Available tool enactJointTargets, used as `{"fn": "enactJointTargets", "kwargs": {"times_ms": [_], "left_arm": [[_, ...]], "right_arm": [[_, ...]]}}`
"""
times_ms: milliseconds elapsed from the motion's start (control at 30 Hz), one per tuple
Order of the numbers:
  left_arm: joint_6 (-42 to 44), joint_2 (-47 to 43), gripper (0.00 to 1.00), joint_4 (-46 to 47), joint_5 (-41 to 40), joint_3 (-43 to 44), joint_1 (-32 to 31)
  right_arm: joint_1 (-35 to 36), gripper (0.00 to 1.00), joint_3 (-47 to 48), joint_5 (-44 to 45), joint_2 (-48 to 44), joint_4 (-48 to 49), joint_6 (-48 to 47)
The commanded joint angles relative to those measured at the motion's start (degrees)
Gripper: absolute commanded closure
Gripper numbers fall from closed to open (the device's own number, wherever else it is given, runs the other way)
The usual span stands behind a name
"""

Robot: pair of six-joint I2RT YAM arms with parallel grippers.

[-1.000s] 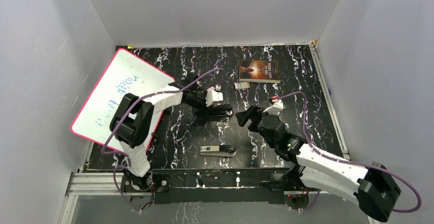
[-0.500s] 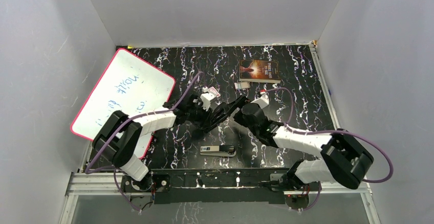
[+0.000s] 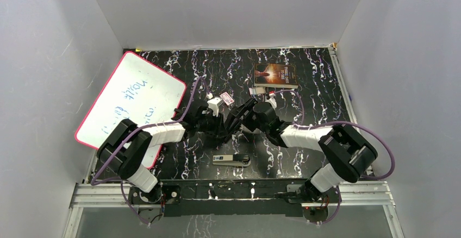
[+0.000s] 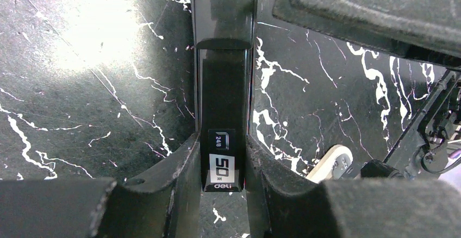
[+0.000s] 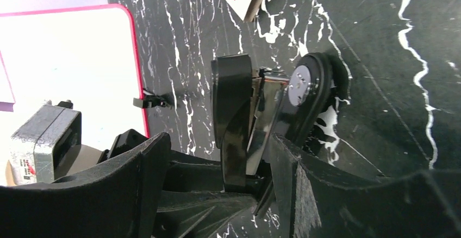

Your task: Load the staples into the stapler

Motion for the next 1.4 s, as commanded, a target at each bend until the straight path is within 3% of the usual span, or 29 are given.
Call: {"fn": "enactJointTargets", "kwargs": {"times_ms": [0,433,800,900,1100,1167,1233,1300,1367], "left_arm": [[-1.01,-0.89,1.00,0.92,2.07,0.00,-0.27],[0.94,0.04,1.00,-1.15,2.38,1.11,-0.36],[3.23,1.10,1.00,-4.45,1.58,2.55,-0.98],[3.68,1.32,1.00,-4.92,1.59,2.96,-1.06],[4.15,1.62,1.00,-5.51,1.90,3.57,-1.22],[4.39,1.59,1.00,-5.68,1.90,3.63,-1.24],[4.69,1.54,1.00,-6.06,1.53,3.77,-1.29],[5.39,1.44,1.00,-7.00,1.07,4.07,-1.25],[6.87,1.46,1.00,-8.88,-0.05,4.94,-1.24]], "right_arm": [[-0.51,0.27,3.66,-2.83,1.56,2.61,1.62],[-2.09,0.26,8.08,-4.62,5.83,-8.37,4.32],[-2.59,0.29,9.90,-7.19,9.57,-9.00,3.68],[-2.61,0.35,10.09,-7.19,9.72,-9.07,3.23],[-2.61,0.76,9.77,-6.12,9.23,-8.85,1.57],[-2.53,0.84,9.68,-5.58,8.76,-8.72,1.07],[-2.61,0.73,9.74,-5.34,8.26,-8.75,0.04],[-2.60,0.52,9.84,-4.87,7.38,-9.36,-0.83],[-2.60,0.40,9.57,-3.81,5.83,-10.11,-2.07]]}}
